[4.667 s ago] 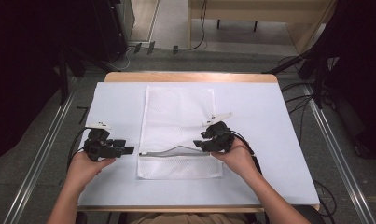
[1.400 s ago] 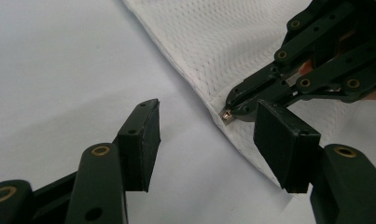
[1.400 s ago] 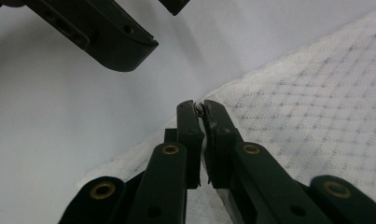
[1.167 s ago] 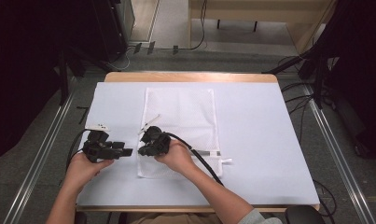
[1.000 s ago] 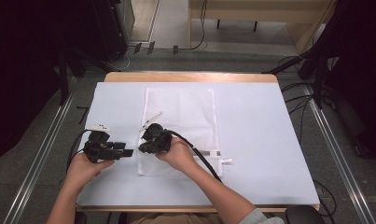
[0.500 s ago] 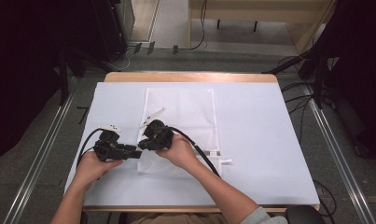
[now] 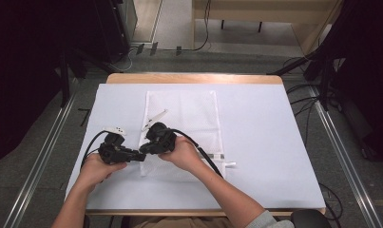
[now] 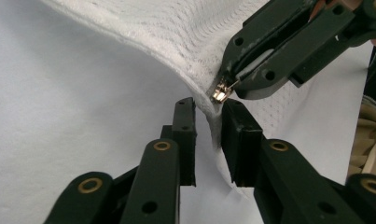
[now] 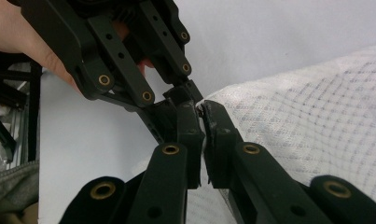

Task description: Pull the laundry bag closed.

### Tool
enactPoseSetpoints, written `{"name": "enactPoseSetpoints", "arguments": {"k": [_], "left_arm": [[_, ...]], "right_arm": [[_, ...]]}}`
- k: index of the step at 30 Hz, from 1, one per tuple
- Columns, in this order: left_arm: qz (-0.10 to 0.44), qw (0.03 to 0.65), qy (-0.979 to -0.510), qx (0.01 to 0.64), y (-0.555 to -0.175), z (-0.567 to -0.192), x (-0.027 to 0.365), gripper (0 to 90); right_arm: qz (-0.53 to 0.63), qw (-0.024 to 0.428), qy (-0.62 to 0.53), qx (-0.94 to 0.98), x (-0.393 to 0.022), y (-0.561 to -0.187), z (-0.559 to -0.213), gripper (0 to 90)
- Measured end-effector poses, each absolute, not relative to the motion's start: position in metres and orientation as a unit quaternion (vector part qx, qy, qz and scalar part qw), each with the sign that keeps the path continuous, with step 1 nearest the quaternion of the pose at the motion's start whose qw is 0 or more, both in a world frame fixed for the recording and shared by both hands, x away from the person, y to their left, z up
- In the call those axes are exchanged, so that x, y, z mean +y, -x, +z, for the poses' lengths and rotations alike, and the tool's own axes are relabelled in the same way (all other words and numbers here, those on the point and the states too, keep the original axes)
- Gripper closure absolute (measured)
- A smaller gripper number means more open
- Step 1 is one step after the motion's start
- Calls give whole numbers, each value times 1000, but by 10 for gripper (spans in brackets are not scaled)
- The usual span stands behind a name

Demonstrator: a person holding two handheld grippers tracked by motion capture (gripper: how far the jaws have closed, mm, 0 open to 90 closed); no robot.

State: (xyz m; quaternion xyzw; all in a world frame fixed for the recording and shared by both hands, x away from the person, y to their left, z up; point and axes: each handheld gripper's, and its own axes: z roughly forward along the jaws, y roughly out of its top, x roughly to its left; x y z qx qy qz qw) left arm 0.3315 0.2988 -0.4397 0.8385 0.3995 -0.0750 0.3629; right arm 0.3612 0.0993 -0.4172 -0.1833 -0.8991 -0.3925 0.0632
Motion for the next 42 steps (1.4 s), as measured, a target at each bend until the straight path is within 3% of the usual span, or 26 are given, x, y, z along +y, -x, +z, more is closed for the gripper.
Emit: {"name": "enactPoseSetpoints", "arguments": {"k": [8,24,42], "left_arm": [[-77,354,-843,397,-331,-439,298,866],[-64,322,-859,392,-330,-436,290,882],[-70,338,-855,387,-329,-429,295,894]], "right_arm": [[-388,78,181,-900,99,-362,-419,880],[-377,93,207,-898,94,-365,-431,882],[-410,86,212,-883,82,-363,-437,886]]}}
